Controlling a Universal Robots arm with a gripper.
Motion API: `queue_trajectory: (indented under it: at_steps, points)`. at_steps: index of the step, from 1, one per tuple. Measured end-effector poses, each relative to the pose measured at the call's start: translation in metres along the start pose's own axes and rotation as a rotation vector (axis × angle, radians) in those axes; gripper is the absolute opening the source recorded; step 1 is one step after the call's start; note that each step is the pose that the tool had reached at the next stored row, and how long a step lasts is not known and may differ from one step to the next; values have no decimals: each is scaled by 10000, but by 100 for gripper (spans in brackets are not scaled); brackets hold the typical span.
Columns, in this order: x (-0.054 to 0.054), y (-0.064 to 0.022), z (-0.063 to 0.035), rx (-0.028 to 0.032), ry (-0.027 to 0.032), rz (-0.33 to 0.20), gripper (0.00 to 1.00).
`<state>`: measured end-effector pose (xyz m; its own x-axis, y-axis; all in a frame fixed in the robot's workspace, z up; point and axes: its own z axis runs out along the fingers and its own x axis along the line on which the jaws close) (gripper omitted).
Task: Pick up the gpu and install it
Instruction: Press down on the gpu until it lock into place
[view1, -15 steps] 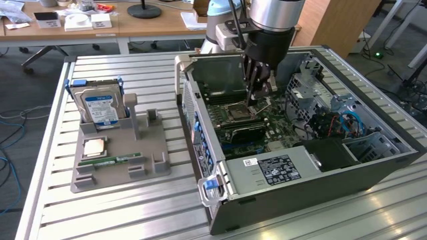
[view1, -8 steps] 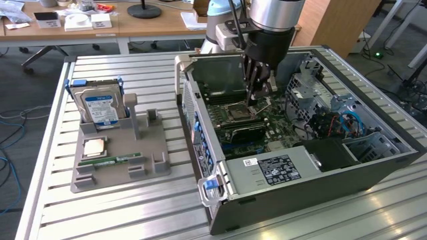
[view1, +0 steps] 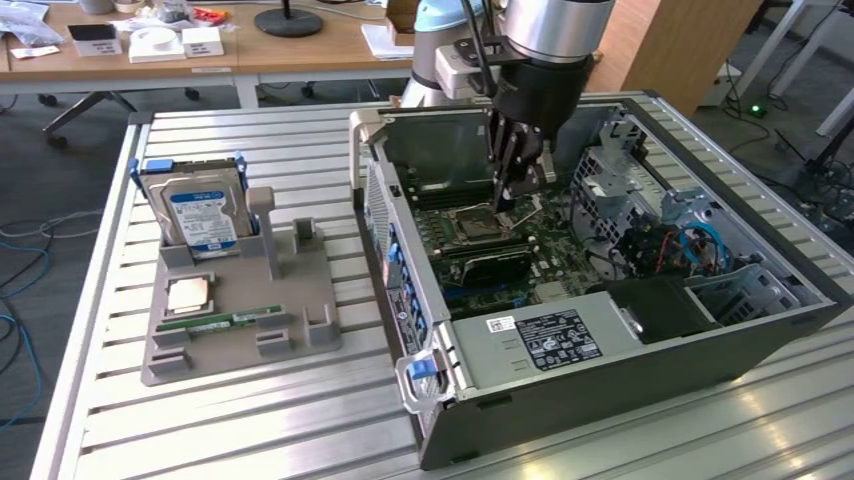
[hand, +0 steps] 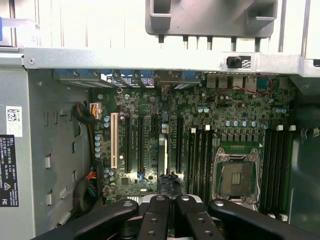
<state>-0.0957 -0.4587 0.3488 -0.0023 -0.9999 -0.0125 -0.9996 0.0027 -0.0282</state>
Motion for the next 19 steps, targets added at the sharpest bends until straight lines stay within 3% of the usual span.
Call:
queue_trajectory:
  at_steps: [7, 19]
  points:
    - [-58, -1, 18, 1, -1, 15, 11]
    - [-56, 6, 232, 3, 6, 314, 11]
